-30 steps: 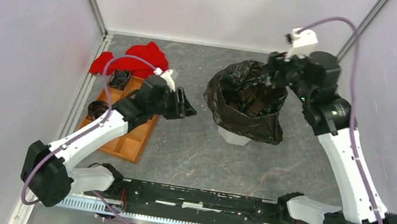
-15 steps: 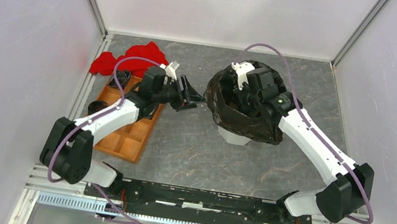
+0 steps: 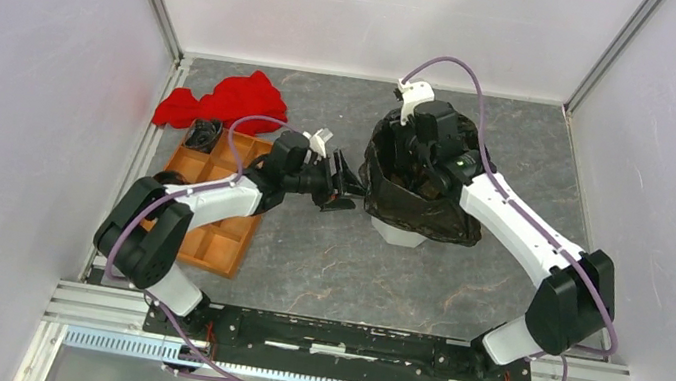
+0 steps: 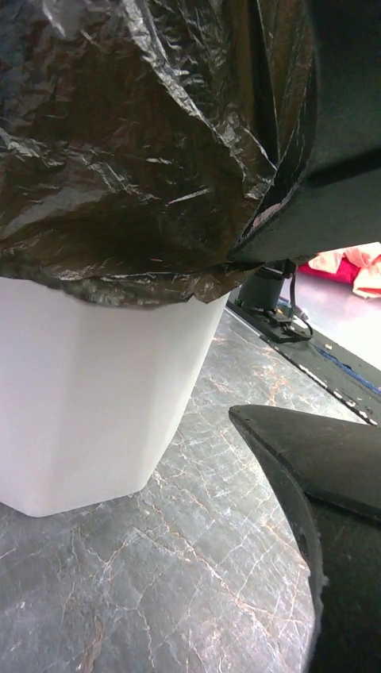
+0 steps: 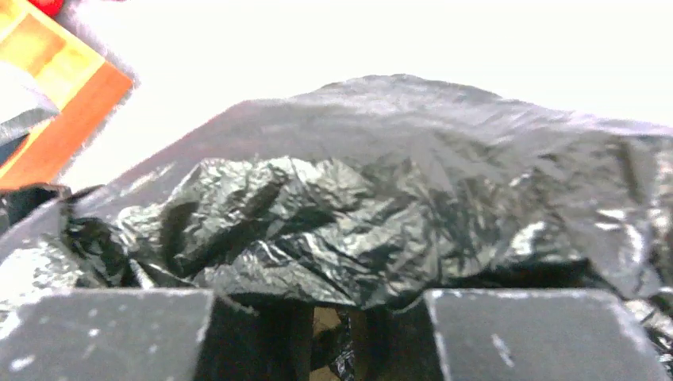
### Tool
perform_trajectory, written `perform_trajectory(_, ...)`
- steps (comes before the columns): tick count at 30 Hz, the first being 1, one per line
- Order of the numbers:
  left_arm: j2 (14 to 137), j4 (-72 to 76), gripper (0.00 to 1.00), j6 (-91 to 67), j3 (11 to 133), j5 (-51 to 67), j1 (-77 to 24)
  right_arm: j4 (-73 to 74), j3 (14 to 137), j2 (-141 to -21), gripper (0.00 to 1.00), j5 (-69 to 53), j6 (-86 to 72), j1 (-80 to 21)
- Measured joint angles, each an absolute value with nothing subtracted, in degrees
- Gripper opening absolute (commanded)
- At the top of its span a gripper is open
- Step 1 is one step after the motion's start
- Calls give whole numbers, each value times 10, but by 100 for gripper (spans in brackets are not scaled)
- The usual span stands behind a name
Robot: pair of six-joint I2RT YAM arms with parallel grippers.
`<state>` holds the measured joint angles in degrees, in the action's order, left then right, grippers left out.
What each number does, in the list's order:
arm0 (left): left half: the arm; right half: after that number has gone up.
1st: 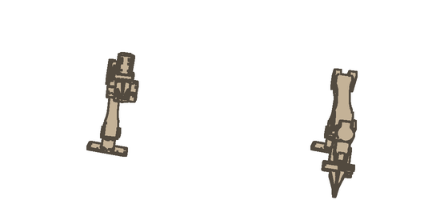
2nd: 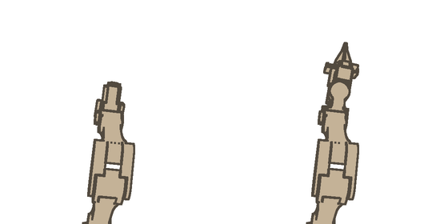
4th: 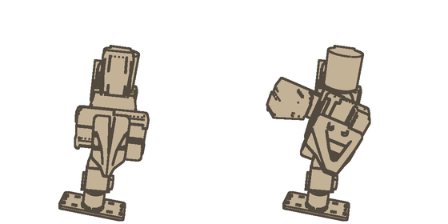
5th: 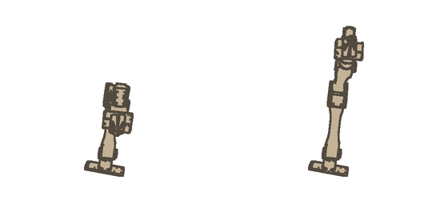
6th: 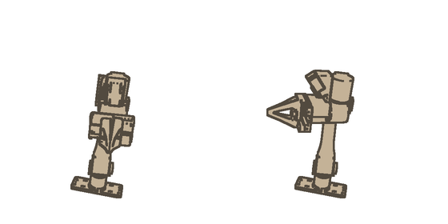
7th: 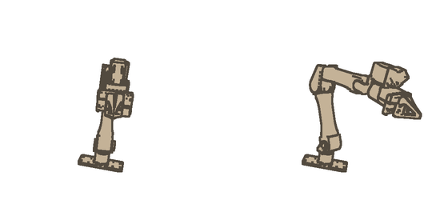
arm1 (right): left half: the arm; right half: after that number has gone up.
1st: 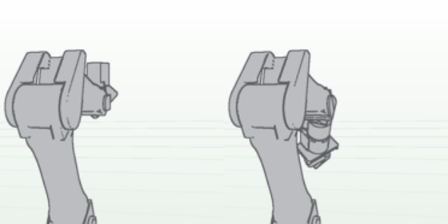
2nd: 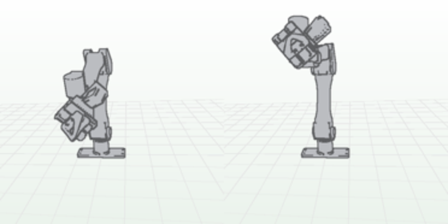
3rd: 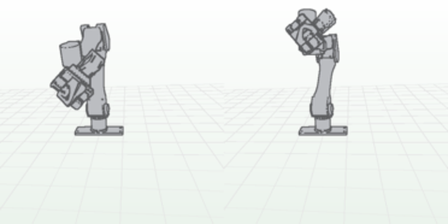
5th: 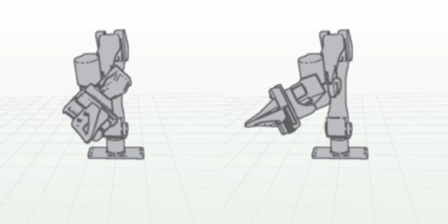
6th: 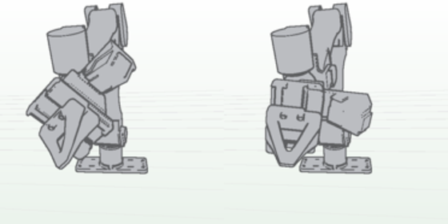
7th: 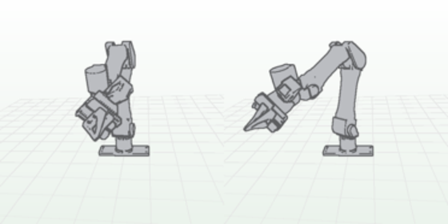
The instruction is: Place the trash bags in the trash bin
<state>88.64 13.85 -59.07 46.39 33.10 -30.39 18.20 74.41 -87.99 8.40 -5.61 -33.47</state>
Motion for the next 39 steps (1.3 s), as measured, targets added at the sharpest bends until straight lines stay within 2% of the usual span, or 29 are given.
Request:
perform_trajectory(6,886,111,79,-565,469,313,-306,180,751,-876,46,89,-54,-335)
perform_trajectory(10,881,94,84,-554,467,305,-298,251,776,-869,67,84,-45,-333)
perform_trajectory(12,876,90,87,-554,463,305,-293,281,769,-849,74,77,-40,-333)
perform_trajectory(17,873,93,88,-554,461,306,-288,324,741,-801,76,71,-24,-332)
perform_trajectory(22,882,105,93,-554,462,312,-293,317,737,-835,82,50,-23,-329)
perform_trajectory(28,884,104,94,-554,465,311,-311,297,697,-867,86,30,-29,-328)
perform_trajectory(36,885,107,95,-554,476,310,-315,175,665,-842,98,12,-58,-319)
perform_trajectory(39,886,110,95,-554,482,307,-322,137,657,-841,98,8,-67,-315)
